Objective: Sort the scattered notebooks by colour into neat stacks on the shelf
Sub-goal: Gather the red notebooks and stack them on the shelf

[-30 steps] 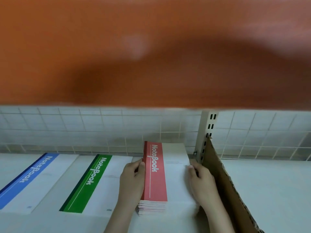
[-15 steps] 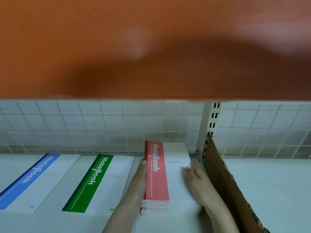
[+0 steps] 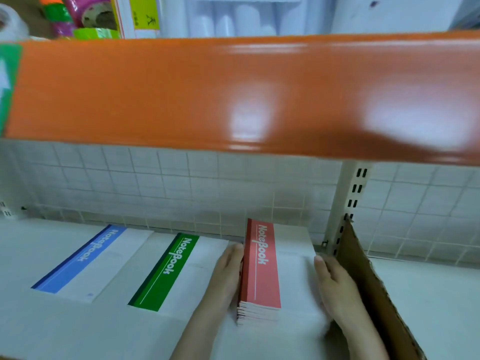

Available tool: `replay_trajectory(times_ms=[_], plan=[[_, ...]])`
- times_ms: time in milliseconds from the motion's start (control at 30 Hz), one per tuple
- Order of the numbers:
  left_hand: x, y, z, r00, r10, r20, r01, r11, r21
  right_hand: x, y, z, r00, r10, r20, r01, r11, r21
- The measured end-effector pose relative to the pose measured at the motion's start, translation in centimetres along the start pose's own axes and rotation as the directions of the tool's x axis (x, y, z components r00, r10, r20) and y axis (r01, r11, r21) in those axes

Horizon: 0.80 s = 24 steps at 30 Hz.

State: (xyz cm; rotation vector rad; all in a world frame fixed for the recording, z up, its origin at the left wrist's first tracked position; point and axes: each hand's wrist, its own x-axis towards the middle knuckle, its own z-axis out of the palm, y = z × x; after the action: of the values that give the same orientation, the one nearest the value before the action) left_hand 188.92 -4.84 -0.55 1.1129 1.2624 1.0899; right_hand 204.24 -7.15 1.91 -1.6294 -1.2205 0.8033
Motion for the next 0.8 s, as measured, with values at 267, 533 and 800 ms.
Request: replay_trajectory(times_ms=[267, 533, 800], plan=[[-3.2, 2.2, -9.4, 0.92, 0.311, -0.238, -0.213, 0.908, 0.361, -1.9, -2.9, -0.1, 0.96, -0.276, -0.042, 0.268, 0.954, -0.134], [-10.5, 1.1, -18.4, 0.802, 0.276, -0.53, -0.156, 0.953, 0.26, -5.3, -7.3, 6.0, 0.816, -0.563, 0.133, 0.572, 0.82, -0.039], [-16.2, 0.3, -27.5, 0.669, 0.289, -0.684, -0.047, 0.936, 0.349, -9.9, -10.9, 19.9, 0.594, -0.599, 0.537, 0.665, 0.741, 0.091]])
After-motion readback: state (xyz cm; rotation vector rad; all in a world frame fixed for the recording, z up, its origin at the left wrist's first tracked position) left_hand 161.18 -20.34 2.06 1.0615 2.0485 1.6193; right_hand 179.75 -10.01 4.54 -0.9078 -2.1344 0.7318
